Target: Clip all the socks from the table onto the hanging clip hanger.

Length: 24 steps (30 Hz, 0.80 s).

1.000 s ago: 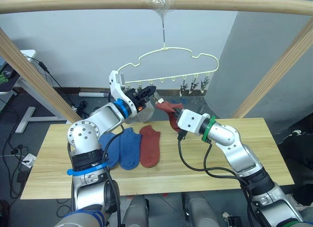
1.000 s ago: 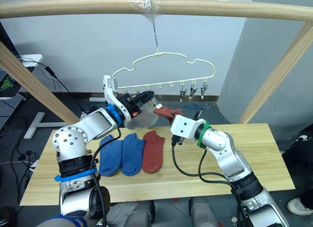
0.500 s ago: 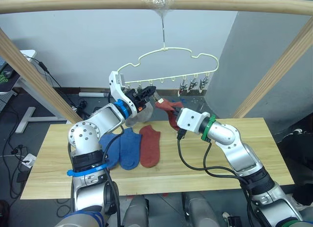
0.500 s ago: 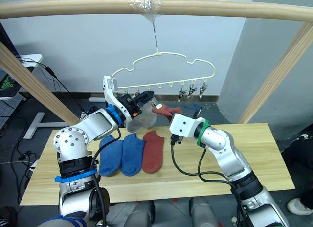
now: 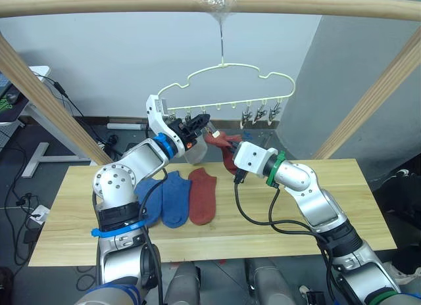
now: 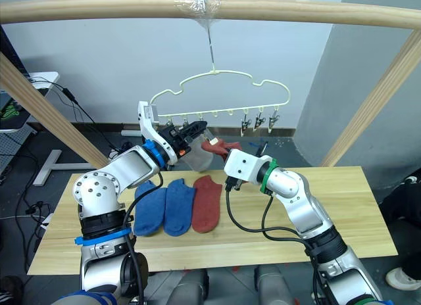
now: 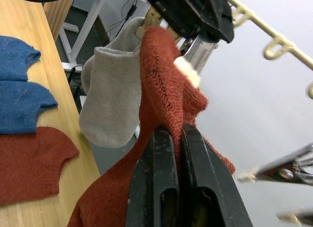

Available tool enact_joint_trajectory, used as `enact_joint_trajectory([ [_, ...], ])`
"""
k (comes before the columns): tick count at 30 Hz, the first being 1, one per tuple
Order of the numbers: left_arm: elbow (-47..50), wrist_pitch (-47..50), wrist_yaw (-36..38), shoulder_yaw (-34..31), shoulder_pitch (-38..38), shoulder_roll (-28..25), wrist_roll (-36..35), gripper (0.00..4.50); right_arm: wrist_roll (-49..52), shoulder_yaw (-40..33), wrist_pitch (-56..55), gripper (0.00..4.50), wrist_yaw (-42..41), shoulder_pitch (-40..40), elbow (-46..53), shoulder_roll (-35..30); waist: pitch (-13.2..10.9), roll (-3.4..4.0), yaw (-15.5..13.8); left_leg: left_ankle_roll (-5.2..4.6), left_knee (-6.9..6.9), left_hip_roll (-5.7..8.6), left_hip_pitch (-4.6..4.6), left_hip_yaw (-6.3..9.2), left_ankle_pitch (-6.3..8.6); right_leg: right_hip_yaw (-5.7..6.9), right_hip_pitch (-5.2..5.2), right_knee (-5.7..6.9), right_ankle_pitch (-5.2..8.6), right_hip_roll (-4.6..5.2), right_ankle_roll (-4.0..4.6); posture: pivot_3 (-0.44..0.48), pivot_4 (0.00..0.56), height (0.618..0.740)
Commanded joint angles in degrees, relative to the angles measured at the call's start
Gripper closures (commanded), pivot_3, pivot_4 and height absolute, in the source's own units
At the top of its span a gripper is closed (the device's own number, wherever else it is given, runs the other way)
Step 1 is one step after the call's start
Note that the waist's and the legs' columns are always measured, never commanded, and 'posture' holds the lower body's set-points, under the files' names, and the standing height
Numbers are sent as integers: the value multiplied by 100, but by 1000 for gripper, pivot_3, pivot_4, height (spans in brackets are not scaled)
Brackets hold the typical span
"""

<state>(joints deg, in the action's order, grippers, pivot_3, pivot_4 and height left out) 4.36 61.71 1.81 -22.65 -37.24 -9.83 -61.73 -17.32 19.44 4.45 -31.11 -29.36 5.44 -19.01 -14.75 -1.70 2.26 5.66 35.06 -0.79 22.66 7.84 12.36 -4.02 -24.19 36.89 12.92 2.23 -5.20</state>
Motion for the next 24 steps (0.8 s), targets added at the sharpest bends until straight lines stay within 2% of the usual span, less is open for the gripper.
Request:
enact_joint_trajectory([
  [1, 298, -38, 6, 8, -1, -23, -233, 2559, -16, -5, -93, 4500, 38, -107, 62, 38, 0, 0, -8, 0, 0, 0, 0, 0, 0, 0, -1, 0, 0, 0, 0, 56, 232, 740],
  [6, 332, -44, -80, -43, -7, -61, -369, 999, 7, -1, -117, 4500, 53, -135, -72, 79, 0, 0, -44, 0, 0, 0, 3, 1, 0, 1, -3, -1, 0, 0, 0, 63, 232, 740],
  [9, 519, 101, -231, -179, 13, -211, -696, 94, 125, -53, -28, 4500, 91, -166, -291, 234, -1, -1, -40, 0, 0, 0, 4, 2, 0, 1, -4, 0, 0, 0, 0, 67, 230, 740],
  [14, 1073, 813, -71, -120, 483, -1173, -1484, 27, 416, -250, 92, 4500, 104, -232, -689, 489, -1, 0, -30, 1, -7, -2, 4, 1, 0, -1, -11, 3, 1, 0, 3, 81, 234, 740],
  [15, 1254, 983, 104, -77, 636, -1510, -1610, 0, 539, -300, 171, 3991, 59, -260, -745, 549, -2, -1, -30, 0, -7, -2, 5, 2, 0, 0, -11, 4, 2, 0, 4, 88, 235, 740],
  [19, 1621, 1052, 467, 111, 972, -2161, -1662, 0, 833, -427, 409, 2899, -51, -258, -759, 661, -3, 0, -69, -1, -7, -1, 9, 5, 0, 2, -14, 4, 3, 0, 6, 100, 232, 740],
  [22, 1856, 773, 779, 277, 1161, -2402, -1313, 0, 1009, -496, 634, 1931, -117, -177, -643, 673, -3, 0, -99, 0, -7, -1, 10, 7, 0, 5, -13, 2, 5, 0, 11, 113, 233, 740],
  [24, 2271, 247, 1303, 737, 1574, -2813, -408, 0, 1288, -658, 1099, 1249, -141, 143, -272, 686, -3, 0, -101, 0, -7, -1, 10, 6, 0, 5, -13, 2, 6, 0, 12, 122, 234, 740],
])
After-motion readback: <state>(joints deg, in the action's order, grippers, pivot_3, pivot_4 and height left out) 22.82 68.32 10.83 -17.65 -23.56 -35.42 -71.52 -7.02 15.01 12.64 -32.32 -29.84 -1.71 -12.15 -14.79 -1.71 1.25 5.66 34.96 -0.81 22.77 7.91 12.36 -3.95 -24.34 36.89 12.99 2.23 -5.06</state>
